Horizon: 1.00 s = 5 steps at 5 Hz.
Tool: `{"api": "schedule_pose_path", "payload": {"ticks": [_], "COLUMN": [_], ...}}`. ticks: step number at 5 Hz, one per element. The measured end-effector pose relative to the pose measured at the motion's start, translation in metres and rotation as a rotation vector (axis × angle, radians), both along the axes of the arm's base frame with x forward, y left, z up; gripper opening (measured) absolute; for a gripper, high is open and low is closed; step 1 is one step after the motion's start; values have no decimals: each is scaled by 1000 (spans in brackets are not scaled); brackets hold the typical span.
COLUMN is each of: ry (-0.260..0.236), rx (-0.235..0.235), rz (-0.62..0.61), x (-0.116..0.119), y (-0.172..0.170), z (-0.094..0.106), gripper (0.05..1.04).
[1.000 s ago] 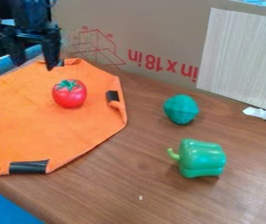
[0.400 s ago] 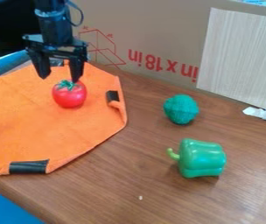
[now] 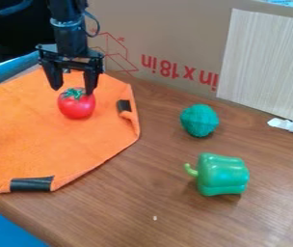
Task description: Removed the tomato from the cloth
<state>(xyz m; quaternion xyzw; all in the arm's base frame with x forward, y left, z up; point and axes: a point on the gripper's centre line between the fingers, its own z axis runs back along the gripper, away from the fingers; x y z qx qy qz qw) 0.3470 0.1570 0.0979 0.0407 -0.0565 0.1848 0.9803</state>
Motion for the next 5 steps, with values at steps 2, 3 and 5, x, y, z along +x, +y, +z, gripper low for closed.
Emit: {"api": "schedule_pose_path", "payload": {"ticks": [2,3,5], "ry": [7,-9,-5], "rx": [18,35,53], "rz": [1,2,-13], "x": [4,6,2], "y": [3,4,4], "z": [-7,-7,-9], "gripper": [676,388,66]}}
